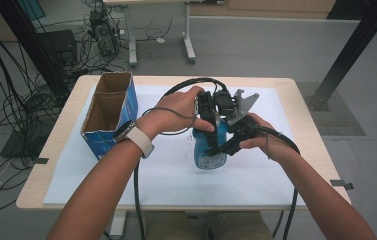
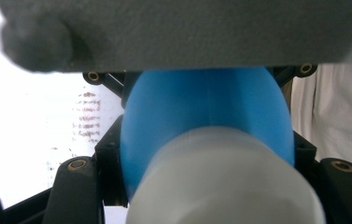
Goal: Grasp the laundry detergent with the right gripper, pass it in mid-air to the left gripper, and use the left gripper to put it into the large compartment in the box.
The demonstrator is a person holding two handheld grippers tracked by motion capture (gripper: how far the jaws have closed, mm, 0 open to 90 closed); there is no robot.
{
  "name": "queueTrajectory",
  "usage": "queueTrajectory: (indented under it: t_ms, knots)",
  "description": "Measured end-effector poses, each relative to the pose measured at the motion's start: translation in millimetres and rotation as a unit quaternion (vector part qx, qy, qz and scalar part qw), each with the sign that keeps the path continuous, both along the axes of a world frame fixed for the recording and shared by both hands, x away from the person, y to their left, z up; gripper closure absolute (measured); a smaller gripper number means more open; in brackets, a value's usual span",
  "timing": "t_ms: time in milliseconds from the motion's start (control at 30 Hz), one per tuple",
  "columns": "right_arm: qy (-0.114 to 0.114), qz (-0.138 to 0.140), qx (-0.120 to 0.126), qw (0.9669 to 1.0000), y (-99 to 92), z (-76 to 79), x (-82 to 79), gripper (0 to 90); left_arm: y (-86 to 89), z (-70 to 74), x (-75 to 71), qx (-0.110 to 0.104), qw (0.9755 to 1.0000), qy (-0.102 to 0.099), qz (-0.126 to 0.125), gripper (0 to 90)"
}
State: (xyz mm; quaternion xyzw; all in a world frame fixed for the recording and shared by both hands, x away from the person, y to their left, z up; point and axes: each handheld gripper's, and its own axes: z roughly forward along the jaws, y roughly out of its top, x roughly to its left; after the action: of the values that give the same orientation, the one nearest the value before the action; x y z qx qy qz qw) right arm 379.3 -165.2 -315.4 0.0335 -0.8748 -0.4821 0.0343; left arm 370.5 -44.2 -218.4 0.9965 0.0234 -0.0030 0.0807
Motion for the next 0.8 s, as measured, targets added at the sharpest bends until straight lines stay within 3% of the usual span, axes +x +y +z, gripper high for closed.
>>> queueTrajectory:
  t_ms: [800]
  knots:
    - [0.0,0.001,0.0,1.0,0.6,-0.1,-0.4,42.8,0.3,-0.2,-0.3,0.001,1.0,0.0,0.001,37.0]
